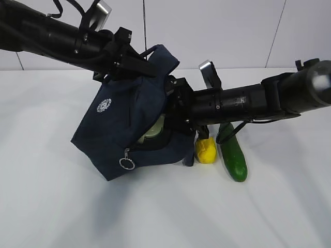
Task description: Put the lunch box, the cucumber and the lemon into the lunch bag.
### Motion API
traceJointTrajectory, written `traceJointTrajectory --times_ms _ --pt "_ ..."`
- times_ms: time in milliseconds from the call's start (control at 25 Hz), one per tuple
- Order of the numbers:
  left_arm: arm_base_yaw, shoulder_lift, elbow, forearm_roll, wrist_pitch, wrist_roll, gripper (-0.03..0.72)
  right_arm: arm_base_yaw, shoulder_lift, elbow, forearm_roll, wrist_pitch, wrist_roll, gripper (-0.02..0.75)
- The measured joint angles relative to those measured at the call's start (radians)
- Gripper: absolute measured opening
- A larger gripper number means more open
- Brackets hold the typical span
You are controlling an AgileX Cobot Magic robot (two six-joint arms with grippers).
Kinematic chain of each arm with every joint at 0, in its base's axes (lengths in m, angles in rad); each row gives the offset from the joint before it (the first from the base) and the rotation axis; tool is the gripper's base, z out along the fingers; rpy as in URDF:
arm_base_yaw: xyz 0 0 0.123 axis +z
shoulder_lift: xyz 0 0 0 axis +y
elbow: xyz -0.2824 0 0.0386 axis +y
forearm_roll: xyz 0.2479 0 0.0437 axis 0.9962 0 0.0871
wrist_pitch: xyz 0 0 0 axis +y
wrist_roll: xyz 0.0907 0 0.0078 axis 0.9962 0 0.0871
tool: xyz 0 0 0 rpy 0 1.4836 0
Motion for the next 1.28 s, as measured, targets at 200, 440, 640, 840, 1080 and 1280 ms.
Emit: traceJointTrajectory --times_ms 200,440,640,840,1080,1280 --pt "0.0 0.0 0.0 -0.001 -0.007 0.0 -0.008 0.0 0.003 0.0 0.002 0.0 0.0 0.363" --pt "0.0 0.0 0.0 -0.002 -0.007 0.0 -0.008 0.0 0.003 0.0 0.002 0.002 0.0 0.387" --pt "0.0 0.0 0.0 -0.002 -0.007 0.0 -0.008 0.0 0.003 -0.006 0.022 0.039 0.002 0.398" --pt "0.0 0.0 0.0 -0.002 -0.013 0.0 -0.008 0.0 0.003 -0.01 0.029 0.053 0.002 0.402" --pt "0.0 0.0 0.0 0.006 -0.009 0.0 -0.008 0.0 0.003 -0.01 0.029 0.103 0.002 0.402" --pt "0.023 0.0 -0.002 0.022 0.016 0.0 -0.008 0.0 0.003 -0.01 0.029 0.16 -0.014 0.402"
